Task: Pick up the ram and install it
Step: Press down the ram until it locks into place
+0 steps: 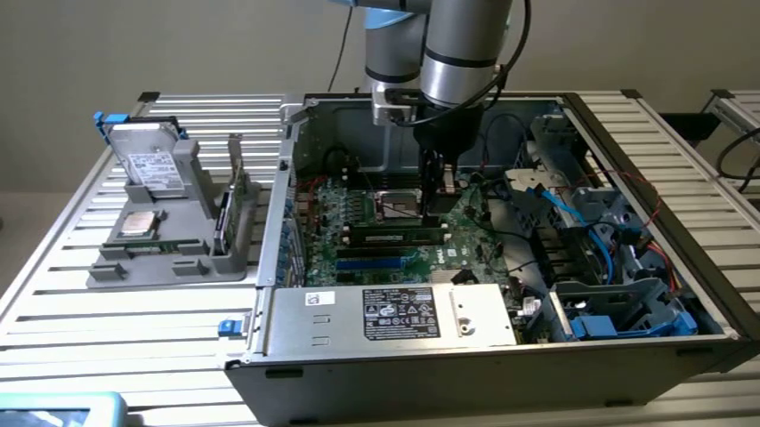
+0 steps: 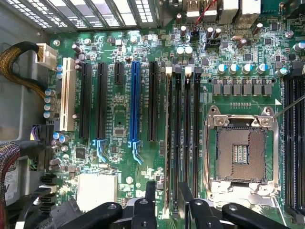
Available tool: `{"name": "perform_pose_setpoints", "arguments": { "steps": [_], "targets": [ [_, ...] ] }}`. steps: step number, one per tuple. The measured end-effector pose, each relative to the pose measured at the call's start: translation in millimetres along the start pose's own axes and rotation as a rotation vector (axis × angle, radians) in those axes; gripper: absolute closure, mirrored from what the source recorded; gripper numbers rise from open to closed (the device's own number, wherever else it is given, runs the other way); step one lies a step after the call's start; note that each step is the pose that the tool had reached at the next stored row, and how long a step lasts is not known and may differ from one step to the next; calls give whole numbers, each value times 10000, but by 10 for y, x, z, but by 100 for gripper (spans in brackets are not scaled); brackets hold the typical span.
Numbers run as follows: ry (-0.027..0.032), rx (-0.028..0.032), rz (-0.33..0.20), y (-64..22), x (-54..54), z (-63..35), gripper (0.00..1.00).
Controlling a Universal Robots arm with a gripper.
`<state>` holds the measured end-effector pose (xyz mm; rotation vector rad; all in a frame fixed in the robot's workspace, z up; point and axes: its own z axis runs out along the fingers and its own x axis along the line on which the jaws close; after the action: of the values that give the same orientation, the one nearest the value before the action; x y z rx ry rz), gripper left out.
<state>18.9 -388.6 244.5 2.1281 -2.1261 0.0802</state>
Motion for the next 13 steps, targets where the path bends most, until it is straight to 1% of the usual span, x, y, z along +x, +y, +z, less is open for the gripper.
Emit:
{"name": "perform_pose_setpoints", "arguments": {
  "steps": [6, 7, 8, 9, 10, 11, 13],
  "targets": [
    [-1, 0, 0, 0, 0, 0, 67],
    [-2, 0, 0, 0, 0, 0, 70],
    [-2, 0, -1, 1, 0, 0, 76],
    [-1, 18, 5, 8, 0, 0, 82],
    [2, 87, 13, 23, 0, 1, 82],
    [0, 212, 27, 43, -1, 5, 88],
    [18, 472, 63, 65, -2, 11, 89]
  ]
}}
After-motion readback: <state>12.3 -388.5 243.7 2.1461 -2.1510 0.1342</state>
